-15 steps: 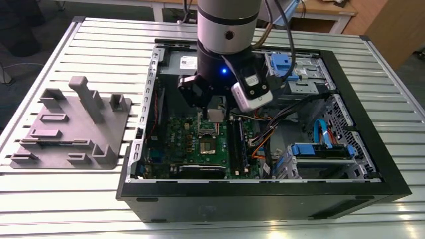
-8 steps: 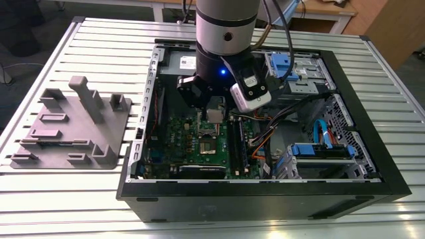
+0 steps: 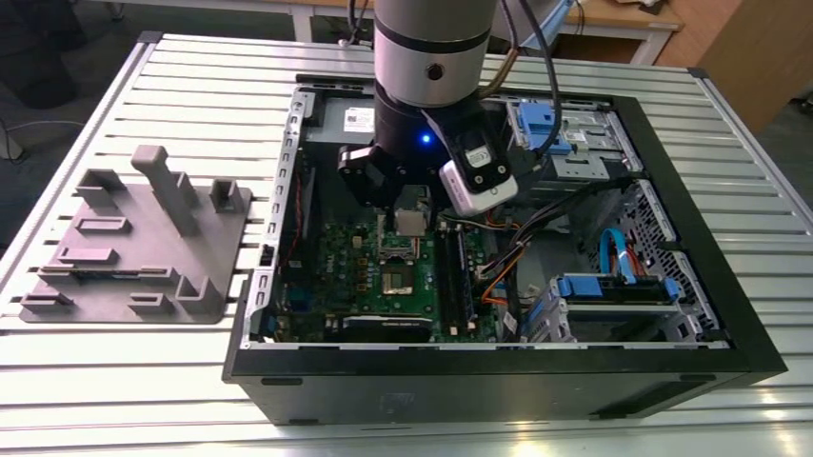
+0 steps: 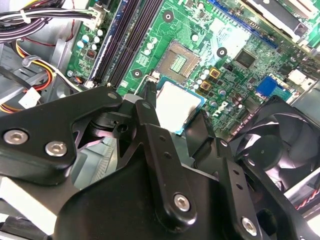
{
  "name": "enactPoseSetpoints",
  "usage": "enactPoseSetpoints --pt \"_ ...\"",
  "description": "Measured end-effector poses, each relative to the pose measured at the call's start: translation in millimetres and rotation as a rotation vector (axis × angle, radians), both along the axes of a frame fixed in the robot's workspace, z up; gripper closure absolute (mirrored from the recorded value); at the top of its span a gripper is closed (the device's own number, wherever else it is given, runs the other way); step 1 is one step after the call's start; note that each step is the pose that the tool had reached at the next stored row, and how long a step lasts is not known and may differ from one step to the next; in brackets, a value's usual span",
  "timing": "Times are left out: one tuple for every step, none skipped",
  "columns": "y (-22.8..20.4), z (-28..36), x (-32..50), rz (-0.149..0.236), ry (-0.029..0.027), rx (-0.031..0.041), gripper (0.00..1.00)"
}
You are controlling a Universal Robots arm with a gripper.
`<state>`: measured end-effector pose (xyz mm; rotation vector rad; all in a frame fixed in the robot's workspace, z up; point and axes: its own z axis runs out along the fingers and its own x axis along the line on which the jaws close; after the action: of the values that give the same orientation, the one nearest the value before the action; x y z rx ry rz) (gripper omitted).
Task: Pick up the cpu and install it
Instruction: 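Place the cpu into insertion slot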
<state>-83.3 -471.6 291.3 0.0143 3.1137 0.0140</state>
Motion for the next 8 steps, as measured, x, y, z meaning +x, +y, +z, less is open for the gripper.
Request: enactPoseSetpoints --pt "0.0 0.0 0.0 0.0 0.0 -0.0014 0.53" --pt "0.0 0.0 0.0 0.0 0.0 -0.0014 0.53" --pt "0.0 0.0 0.0 0.0 0.0 -0.0014 0.53" --pt "0.0 0.0 0.0 0.0 0.0 -0.0014 0.53" --pt "0.0 0.0 0.0 0.0 0.0 -0.0014 0.53" --pt "0.0 0.0 0.0 0.0 0.0 -0.0014 0.53" --pt "0.0 0.0 0.0 0.0 0.0 -0.0014 0.53" --pt "0.0 -0.1 -0.1 0.0 0.0001 -0.0015 0.53"
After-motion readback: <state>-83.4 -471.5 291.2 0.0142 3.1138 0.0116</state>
